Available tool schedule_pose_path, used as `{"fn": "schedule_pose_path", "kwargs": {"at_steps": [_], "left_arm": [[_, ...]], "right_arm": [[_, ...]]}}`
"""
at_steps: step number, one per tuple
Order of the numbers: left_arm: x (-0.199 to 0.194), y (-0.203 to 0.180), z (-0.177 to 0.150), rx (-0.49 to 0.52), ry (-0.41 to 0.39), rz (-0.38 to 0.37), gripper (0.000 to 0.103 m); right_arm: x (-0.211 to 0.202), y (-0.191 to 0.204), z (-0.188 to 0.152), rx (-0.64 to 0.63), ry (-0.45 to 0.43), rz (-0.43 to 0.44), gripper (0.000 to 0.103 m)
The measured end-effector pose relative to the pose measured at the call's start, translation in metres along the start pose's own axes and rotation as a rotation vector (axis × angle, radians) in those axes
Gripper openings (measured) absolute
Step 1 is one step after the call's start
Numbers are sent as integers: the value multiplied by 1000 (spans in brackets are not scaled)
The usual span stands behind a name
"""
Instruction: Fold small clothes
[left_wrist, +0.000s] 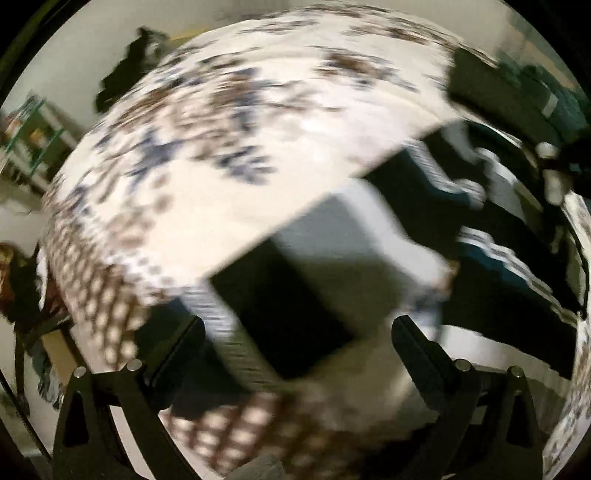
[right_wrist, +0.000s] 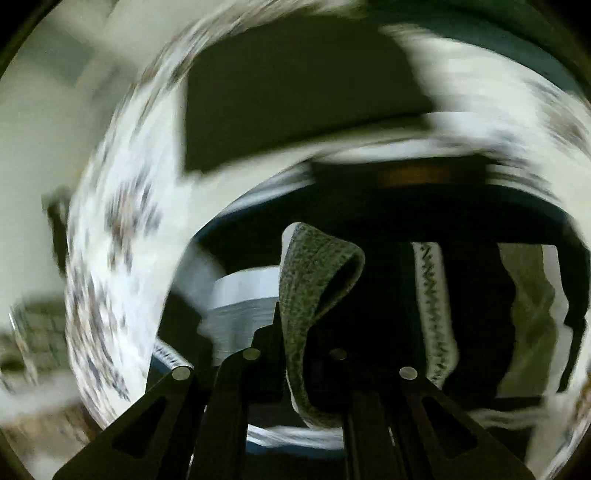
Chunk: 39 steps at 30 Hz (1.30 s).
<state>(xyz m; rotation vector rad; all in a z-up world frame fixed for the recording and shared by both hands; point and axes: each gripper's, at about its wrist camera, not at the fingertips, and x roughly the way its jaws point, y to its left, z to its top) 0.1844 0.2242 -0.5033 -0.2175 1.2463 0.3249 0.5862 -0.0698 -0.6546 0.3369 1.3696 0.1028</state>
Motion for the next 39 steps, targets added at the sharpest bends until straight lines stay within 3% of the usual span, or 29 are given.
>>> {"fn": "schedule_pose_path", "kwargs": {"at_steps": [1,3,7,8,10,11,12,13,16,20,22,23,24,25,26,30,33,39], "left_arm": [[2,15,1,-24,1,13,103],[5,42,-1,-70,7,27,103],[12,85,-13,-163,32,27,103],[13,92,-16,-180,39,21,103],[17,110,-26,-234,62,-11,103],[19,117,-30,-259,74,-30,103],[22,128,-37,-299,91,-55,103],[24,134,-41,-328,104,-73,103],[39,153,-55,-432,152,-171,103],[68,156,-56,-563,193,-353,103],[75,147,-48,-564,169,-362,103],[77,140,-42,-542,149,-331,99],[76,135,-37,-520,133,-294,69],[72,130,-30,-489,119,-239,25],[67,128,-23,-464,107,-214,8],[26,148,12,-455,-39,-246,7],[5,174,60,-431,-132,-253,7],[32,208,148,-377,-170,-251,7]], "right_arm": [[26,38,1,-64,34,-34,7],[59,79,-8,-128,74,-94,7],[102,104,-12,-180,158,-187,9],[103,101,-13,-167,177,-166,11],[87,85,-18,-117,201,-57,30],[76,76,-22,-84,202,2,58],[62,66,-27,-46,196,64,74],[42,50,-37,5,175,128,74],[10,17,-67,61,170,174,74],[1,-19,-113,73,187,99,74],[9,-39,-136,96,212,52,74],[17,-46,-145,112,234,35,74],[26,-49,-155,130,250,20,74],[33,-51,-161,143,260,13,74],[40,-55,-172,158,279,0,74],[49,-51,-191,148,292,-41,74],[52,-37,-200,120,278,-57,74],[69,-10,-198,117,252,-52,74]]}}
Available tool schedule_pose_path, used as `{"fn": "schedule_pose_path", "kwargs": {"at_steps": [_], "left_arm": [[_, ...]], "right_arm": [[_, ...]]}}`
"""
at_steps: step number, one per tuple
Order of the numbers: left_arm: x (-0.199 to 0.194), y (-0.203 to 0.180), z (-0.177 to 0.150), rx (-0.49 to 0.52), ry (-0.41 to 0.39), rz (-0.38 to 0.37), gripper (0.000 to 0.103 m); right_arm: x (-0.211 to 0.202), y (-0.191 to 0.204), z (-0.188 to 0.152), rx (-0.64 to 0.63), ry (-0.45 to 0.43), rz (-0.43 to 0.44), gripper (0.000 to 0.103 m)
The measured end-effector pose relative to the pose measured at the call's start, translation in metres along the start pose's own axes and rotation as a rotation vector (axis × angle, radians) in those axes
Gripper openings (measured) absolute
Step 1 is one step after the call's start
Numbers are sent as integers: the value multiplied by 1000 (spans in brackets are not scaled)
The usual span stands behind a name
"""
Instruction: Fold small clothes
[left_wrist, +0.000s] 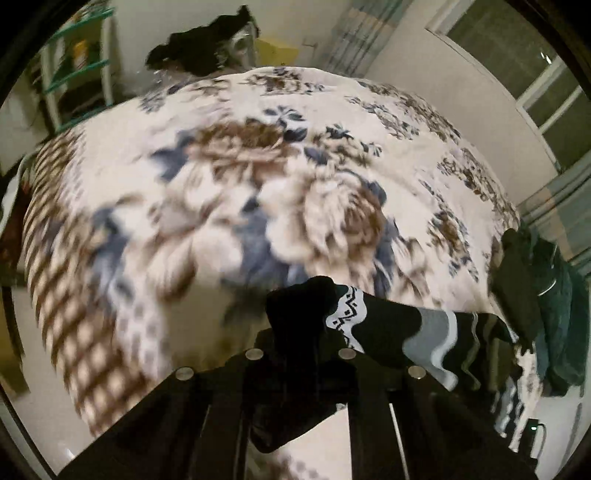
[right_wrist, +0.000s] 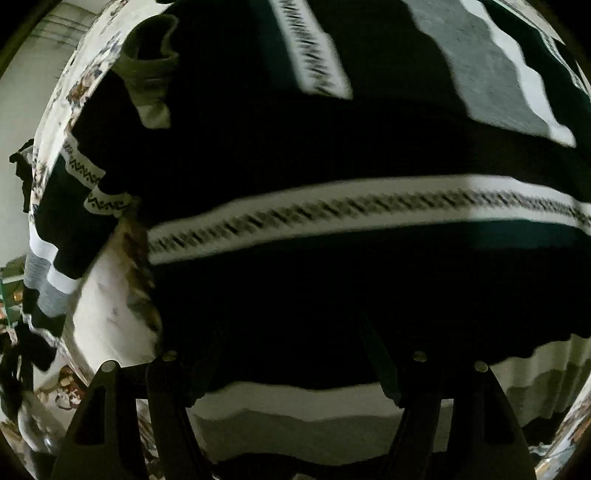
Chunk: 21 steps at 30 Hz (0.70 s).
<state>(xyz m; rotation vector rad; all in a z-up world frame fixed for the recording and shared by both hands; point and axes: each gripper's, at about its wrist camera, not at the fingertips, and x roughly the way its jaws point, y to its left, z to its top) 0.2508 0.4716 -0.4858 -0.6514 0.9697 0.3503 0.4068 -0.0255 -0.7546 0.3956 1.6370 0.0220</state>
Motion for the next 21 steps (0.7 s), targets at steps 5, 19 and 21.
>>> {"fn": "schedule_pose_path", "kwargs": {"at_steps": [5,19,21], "left_arm": [[71,12,29,5,90,18,9],[25,61,-29,-307,110,32,52],[21,56,-42,-347,115,7,52]], "right_arm": [[3,16,12,14,-39,27,74],[4,76,115,141,-129,493,76],[-1,88,112,101,-140,479,75]]}}
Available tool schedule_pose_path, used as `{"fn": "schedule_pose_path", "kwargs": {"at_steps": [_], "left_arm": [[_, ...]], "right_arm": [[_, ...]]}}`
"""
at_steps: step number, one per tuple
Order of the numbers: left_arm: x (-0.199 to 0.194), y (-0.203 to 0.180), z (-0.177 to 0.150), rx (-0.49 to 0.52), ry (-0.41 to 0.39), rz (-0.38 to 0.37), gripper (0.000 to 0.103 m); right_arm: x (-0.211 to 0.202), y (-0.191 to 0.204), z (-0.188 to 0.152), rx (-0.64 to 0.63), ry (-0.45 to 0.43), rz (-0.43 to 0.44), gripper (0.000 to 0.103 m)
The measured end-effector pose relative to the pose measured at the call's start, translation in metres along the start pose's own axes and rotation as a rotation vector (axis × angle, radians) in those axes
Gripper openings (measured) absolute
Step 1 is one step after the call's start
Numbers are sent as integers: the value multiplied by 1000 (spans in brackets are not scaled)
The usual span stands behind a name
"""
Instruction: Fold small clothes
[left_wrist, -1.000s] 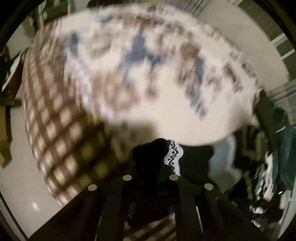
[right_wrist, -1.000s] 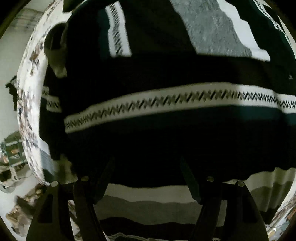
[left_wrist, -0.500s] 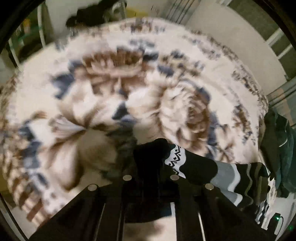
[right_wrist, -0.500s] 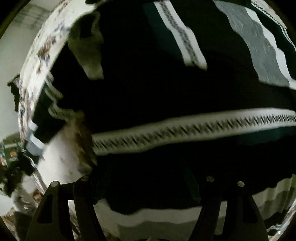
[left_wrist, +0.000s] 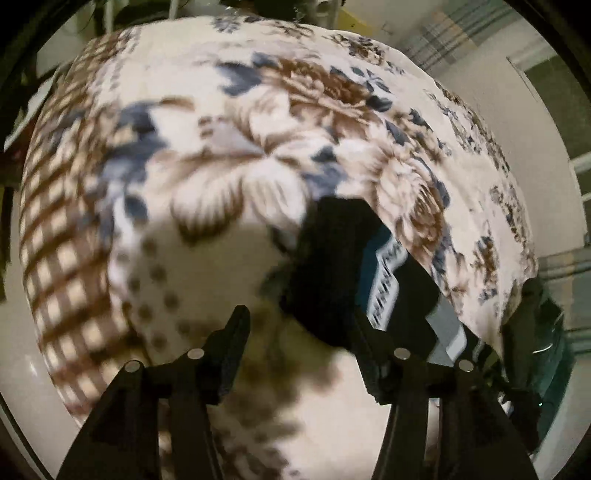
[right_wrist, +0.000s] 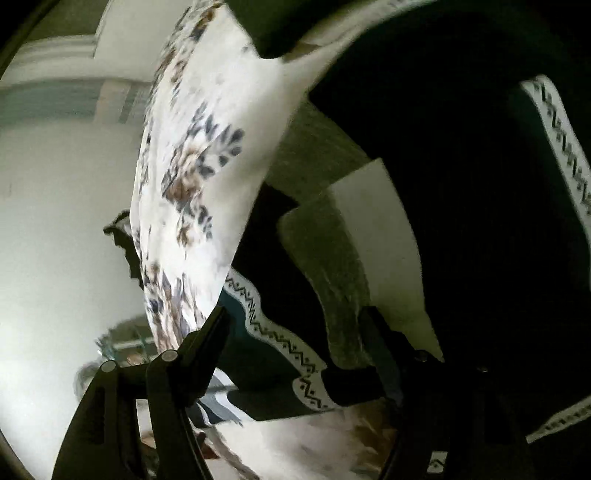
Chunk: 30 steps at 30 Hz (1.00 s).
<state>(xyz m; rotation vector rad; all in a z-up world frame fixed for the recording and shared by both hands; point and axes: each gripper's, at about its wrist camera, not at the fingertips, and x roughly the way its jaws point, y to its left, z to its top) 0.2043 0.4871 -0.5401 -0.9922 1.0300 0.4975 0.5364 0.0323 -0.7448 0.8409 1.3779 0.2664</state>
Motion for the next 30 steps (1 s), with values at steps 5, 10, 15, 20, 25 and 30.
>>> {"fn": "schedule_pose_path", "kwargs": {"at_steps": [5,10,15,20,25,30], "left_arm": [[25,-21,-24,-25,62,-72,52],[57,-23,-23,-100,43,-90,52],[65,-20,-8,-208,-49,-110,52],[53,-29,6,-202,-170,-72,5],[15,-78,15,47,-300,15,5],[-24,-156,3,338,-387,69,5]], "right_arm": [[-47,-33,-11,68,-19,18,75],[-101,-87,-35,106,-58,-108,75],[-116,-128,-53,159,-65,-186,75],[-122,-138,-59,151,-98,-265,75],[-132,-113,-47,-38,-175,-688,76],[-149,-110,-26,-128,-245,-770,96]]}}
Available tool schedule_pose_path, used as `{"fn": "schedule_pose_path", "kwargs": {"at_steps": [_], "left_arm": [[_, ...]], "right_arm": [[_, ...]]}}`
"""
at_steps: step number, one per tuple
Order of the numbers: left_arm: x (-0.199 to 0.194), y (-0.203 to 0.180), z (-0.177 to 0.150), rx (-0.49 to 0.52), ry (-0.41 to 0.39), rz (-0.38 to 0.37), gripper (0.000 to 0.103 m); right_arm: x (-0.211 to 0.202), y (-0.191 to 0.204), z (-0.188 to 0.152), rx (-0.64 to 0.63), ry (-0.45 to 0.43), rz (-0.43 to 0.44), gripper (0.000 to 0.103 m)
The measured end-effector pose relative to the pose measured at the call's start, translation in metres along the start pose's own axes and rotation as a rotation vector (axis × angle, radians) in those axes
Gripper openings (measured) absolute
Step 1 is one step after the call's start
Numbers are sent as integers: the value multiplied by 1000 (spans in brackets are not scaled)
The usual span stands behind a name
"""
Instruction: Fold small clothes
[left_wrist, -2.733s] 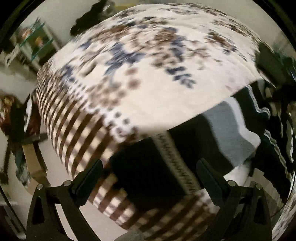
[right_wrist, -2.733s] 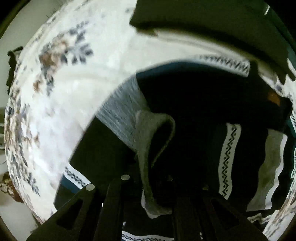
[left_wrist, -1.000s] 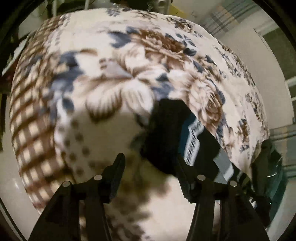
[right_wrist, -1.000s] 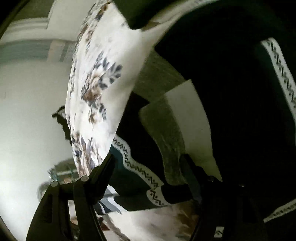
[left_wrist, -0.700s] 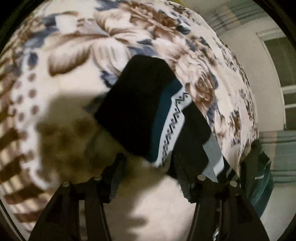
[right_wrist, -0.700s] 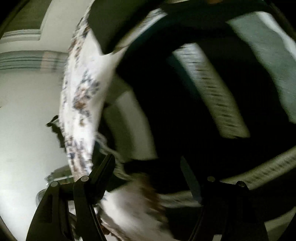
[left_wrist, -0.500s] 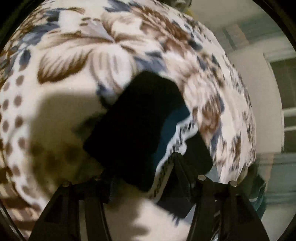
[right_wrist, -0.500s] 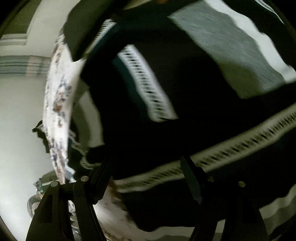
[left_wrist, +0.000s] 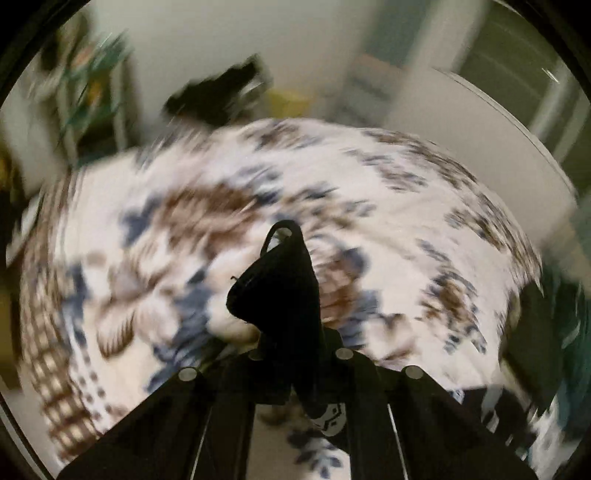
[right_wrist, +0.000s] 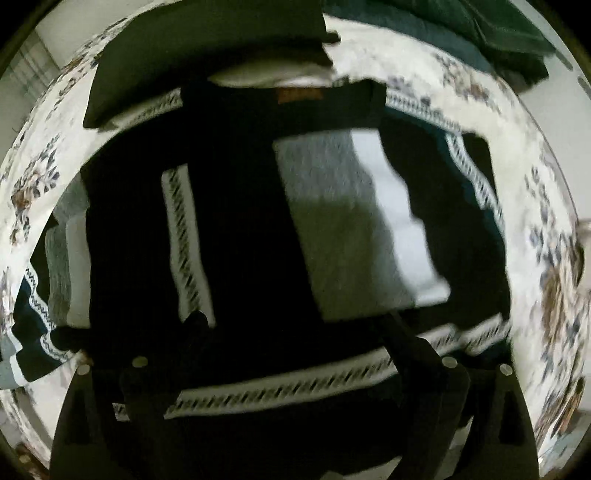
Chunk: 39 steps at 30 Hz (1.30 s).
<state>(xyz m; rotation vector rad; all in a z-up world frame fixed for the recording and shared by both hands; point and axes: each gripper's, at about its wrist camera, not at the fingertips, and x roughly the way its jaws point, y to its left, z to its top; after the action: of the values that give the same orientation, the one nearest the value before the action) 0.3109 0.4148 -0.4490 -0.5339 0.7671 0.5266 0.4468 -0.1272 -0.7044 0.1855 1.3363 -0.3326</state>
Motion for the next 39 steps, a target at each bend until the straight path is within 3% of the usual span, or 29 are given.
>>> {"fn": "schedule_pose_path", "kwargs": {"at_steps": [6,10,12,15,18,21,24,26,27,29,30,31,34,39], "left_arm": [[-46,-126,-1,244,-53,-125,5],[-64,-247,-48,374,5,-292,5],[-67,-312,-89,451,66,-372,5],[-66,-412,-179,597,176,-479,5],[-58,-481,-266,724,282,-521,5],[-49,-522,-333,811,377,-521,5],[-41,-542,-377,889,443,-455,9],[-42,-541,-391,926,429,-404,11],[-45,-535,-392,936,416,-395,20],[-54,-527,-395,948,397,-385,55],[-59,-518,-392,947,384,-368,85],[-64,-505,-388,940,370,-346,90],[-78,-458,-378,904,325,-270,90],[-69,-358,-366,851,315,-39,91]], "right_arm": [[8,-50,17,106,39,134,96],[7,-114,21,200,66,207,96],[7,-152,20,242,82,208,96],[13,-219,19,313,103,200,96],[20,-278,16,379,126,186,96],[27,-335,13,449,150,198,96],[30,-377,17,455,158,216,96],[32,-394,21,446,168,261,96],[32,-399,24,443,176,281,96],[36,-411,31,435,203,353,96],[36,-413,32,433,207,376,96],[35,-415,37,424,210,417,96],[23,-403,46,388,216,482,96],[32,-352,90,317,221,592,96]]}}
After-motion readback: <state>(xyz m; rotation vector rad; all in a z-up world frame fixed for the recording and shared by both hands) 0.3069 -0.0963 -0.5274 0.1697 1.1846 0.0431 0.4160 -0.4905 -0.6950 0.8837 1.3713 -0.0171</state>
